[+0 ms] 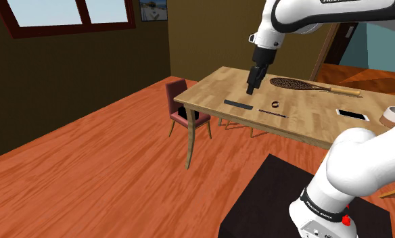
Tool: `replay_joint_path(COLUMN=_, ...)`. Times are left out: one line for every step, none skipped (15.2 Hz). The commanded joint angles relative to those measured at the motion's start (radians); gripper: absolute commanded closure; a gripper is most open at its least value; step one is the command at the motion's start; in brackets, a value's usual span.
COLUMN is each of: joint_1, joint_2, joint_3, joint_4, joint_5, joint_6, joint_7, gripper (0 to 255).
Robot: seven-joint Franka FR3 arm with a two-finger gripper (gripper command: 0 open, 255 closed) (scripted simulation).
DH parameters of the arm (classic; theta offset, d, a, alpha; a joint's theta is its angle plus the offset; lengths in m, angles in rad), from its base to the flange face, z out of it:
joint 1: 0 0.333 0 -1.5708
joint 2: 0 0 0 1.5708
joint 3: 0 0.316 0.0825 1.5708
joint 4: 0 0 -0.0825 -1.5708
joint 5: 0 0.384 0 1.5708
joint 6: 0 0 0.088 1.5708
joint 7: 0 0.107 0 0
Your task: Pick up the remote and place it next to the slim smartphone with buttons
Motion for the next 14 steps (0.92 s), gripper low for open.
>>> replay_joint_path(joint_1=-0.009, joint_2=0.052, joint_3=-0.036, joint_4=0.006, joint_5=-0.015, joint_6=0.041, joint_7=-0.043, gripper=0)
replay_joint_path(joint_1=-0.013, joint_2=0.079, joint_3=-0.053, joint_4=0.011, joint_5=-0.020, joint_6=0.059, joint_7=-0.063, gripper=0)
replay_joint_path(joint_1=-0.016, joint_2=0.106, joint_3=-0.070, joint_4=0.018, joint_5=-0.025, joint_6=0.077, joint_7=-0.083, gripper=0)
replay_joint_path(joint_1=-0.019, joint_2=0.134, joint_3=-0.086, joint_4=0.026, joint_5=-0.028, joint_6=0.095, joint_7=-0.103, gripper=0)
replay_joint_path(joint_1=-0.022, joint_2=0.163, joint_3=-0.102, joint_4=0.035, joint_5=-0.030, joint_6=0.112, joint_7=-0.123, gripper=0)
replay_joint_path(joint_1=-0.024, joint_2=0.193, joint_3=-0.119, joint_4=0.045, joint_5=-0.032, joint_6=0.129, joint_7=-0.144, gripper=0)
replay_joint_path(joint_1=-0.027, joint_2=0.224, joint_3=-0.135, joint_4=0.056, joint_5=-0.032, joint_6=0.145, joint_7=-0.164, gripper=0)
replay_joint_path(joint_1=-0.029, joint_2=0.256, joint_3=-0.150, joint_4=0.069, joint_5=-0.031, joint_6=0.161, joint_7=-0.185, gripper=0)
replay_joint_path(joint_1=-0.031, joint_2=0.289, joint_3=-0.166, joint_4=0.083, joint_5=-0.028, joint_6=0.176, joint_7=-0.206, gripper=0)
replay_joint_path(joint_1=-0.032, joint_2=0.322, joint_3=-0.182, joint_4=0.098, joint_5=-0.025, joint_6=0.191, joint_7=-0.227, gripper=0)
replay_joint_path(joint_1=-0.034, joint_2=0.356, joint_3=-0.197, joint_4=0.115, joint_5=-0.020, joint_6=0.205, joint_7=-0.249, gripper=0)
replay_joint_path(joint_1=-0.036, joint_2=0.391, joint_3=-0.212, joint_4=0.132, joint_5=-0.013, joint_6=0.218, joint_7=-0.271, gripper=0)
replay_joint_path(joint_1=-0.038, joint_2=0.426, joint_3=-0.226, joint_4=0.151, joint_5=-0.005, joint_6=0.230, joint_7=-0.294, gripper=0)
replay_joint_path(joint_1=-0.040, joint_2=0.462, joint_3=-0.239, joint_4=0.172, joint_5=0.004, joint_6=0.241, joint_7=-0.317, gripper=0)
